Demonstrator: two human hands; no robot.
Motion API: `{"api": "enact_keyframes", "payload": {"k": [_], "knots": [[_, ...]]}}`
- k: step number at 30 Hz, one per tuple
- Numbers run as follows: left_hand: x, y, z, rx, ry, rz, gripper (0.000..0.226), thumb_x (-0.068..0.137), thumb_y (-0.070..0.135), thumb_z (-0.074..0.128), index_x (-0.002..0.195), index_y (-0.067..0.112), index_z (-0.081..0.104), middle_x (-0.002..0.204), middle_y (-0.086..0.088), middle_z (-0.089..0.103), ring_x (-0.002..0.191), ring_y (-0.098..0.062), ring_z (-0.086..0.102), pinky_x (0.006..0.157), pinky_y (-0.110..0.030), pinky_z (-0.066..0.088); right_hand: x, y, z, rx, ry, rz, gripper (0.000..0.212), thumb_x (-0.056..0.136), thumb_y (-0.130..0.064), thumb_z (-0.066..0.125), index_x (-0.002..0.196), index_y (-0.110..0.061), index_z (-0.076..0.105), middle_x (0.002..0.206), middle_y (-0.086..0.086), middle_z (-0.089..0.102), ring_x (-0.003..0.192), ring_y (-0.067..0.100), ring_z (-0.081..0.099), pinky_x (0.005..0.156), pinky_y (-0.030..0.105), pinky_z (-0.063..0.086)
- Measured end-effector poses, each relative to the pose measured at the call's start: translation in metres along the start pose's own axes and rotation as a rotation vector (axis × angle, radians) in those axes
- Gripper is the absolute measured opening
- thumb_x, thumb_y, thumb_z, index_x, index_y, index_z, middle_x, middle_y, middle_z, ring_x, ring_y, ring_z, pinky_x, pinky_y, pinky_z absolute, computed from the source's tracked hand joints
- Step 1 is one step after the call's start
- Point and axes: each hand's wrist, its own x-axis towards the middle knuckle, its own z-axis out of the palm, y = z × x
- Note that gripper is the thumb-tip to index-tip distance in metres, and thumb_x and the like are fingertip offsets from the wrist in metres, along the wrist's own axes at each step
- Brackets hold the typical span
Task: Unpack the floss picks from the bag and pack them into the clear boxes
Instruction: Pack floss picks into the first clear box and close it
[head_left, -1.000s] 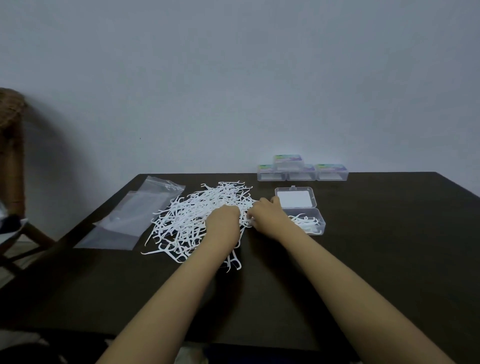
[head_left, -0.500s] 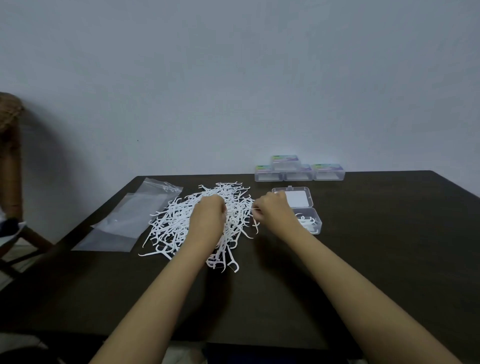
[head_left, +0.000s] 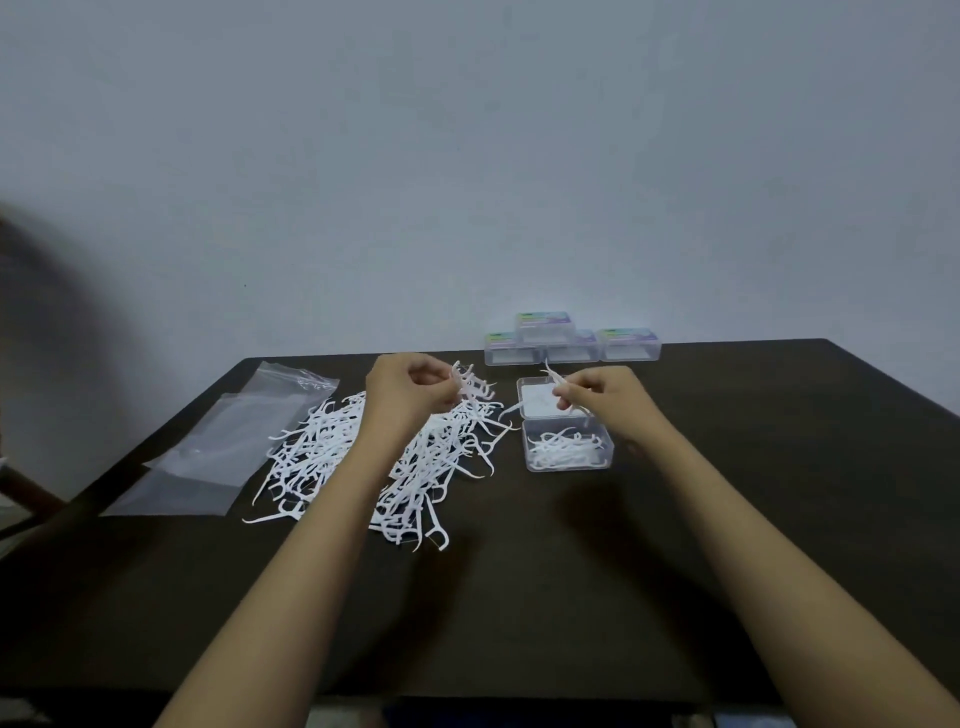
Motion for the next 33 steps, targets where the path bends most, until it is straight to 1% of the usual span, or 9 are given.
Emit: {"api": "enact_keyframes", "payload": {"k": [5,8,11,16,19,21,23,29,33], "knots": [[0.001,0.002,0.032,-0.305,-0.045,-0.131,0.016,0.078,-0.006,0.068,0.068,0.006,0.062,0.058,-0.003,0.065,0.051,-0.010,0.065,0.061,-0.022,0.058,-0.005,0.022,-0.008,-0.046,-0.013,0.082,0.019,0.087,-0.016,0.061,0.077,-0.001,0.070,0.079,0.009,0.066,0.067,0.009,0.054,0.065,0.022,0.044],[0.000,-0.002,0.051,-0.350,-0.057,-0.189,0.016,0.078,-0.007,0.067,0.070,0.005,0.061,0.065,-0.008,0.064,0.052,-0.011,0.063,0.058,-0.019,0.056,-0.002,0.037,-0.005,-0.136,-0.015,0.122,0.016,0.081,-0.022,0.068,0.084,-0.008,0.074,0.089,0.006,0.072,0.082,0.016,0.063,0.090,0.042,0.047],[0.001,-0.007,0.068,-0.392,-0.055,-0.231,0.017,0.078,-0.007,0.066,0.069,0.006,0.061,0.066,-0.010,0.063,0.051,-0.010,0.062,0.057,-0.018,0.056,-0.001,0.042,-0.005,-0.154,0.057,0.114,0.013,0.080,-0.023,0.071,0.085,-0.012,0.075,0.094,0.003,0.073,0.093,0.018,0.063,0.100,0.049,0.039],[0.004,-0.011,0.083,-0.457,-0.049,-0.265,0.015,0.079,-0.005,0.066,0.071,0.005,0.060,0.058,-0.004,0.063,0.048,-0.009,0.062,0.053,-0.016,0.054,-0.003,0.040,-0.002,-0.288,-0.059,0.048,0.027,0.076,-0.028,0.073,0.099,-0.016,0.073,0.101,0.002,0.071,0.081,0.005,0.051,0.098,0.042,0.039],[0.005,-0.017,0.088,-0.398,-0.068,-0.270,0.014,0.079,-0.004,0.067,0.073,0.006,0.061,0.064,-0.006,0.065,0.056,-0.012,0.063,0.057,-0.018,0.055,-0.002,0.046,-0.008,-0.198,0.054,0.061,0.029,0.077,-0.022,0.073,0.105,-0.014,0.071,0.105,0.003,0.070,0.092,0.012,0.059,0.099,0.045,0.041],[0.006,-0.021,0.091,-0.302,-0.088,-0.245,0.014,0.078,-0.002,0.068,0.073,0.009,0.062,0.070,-0.006,0.066,0.060,-0.012,0.063,0.056,-0.017,0.052,-0.003,0.045,-0.014,-0.106,0.104,0.074,0.027,0.084,-0.014,0.065,0.112,-0.011,0.067,0.112,0.006,0.068,0.100,0.012,0.059,0.102,0.037,0.041],[0.006,-0.023,0.095,-0.246,-0.129,-0.202,0.016,0.079,-0.002,0.068,0.071,0.011,0.062,0.069,-0.003,0.065,0.054,-0.005,0.063,0.051,-0.012,0.047,-0.006,0.044,-0.017,-0.028,0.083,0.082,0.027,0.090,-0.009,0.056,0.116,-0.008,0.064,0.115,0.007,0.066,0.102,0.009,0.055,0.095,0.024,0.040],[0.009,-0.034,0.107,-0.051,-0.225,-0.072,0.024,0.073,-0.005,0.071,0.065,0.014,0.058,0.060,0.000,0.061,0.058,-0.011,0.060,0.062,-0.023,0.050,-0.009,0.047,-0.017,-0.002,0.014,0.059,0.025,0.087,-0.014,0.062,0.111,-0.007,0.066,0.105,0.009,0.068,0.092,0.011,0.060,0.086,0.024,0.047],[0.013,-0.035,0.108,0.205,-0.335,0.037,0.024,0.070,0.005,0.077,0.078,0.017,0.057,0.067,0.005,0.061,0.061,-0.002,0.057,0.059,-0.010,0.045,-0.006,0.049,-0.015,-0.107,-0.011,0.021,0.024,0.083,-0.016,0.067,0.107,-0.010,0.069,0.095,0.008,0.067,0.076,0.008,0.056,0.068,0.014,0.045]]}}
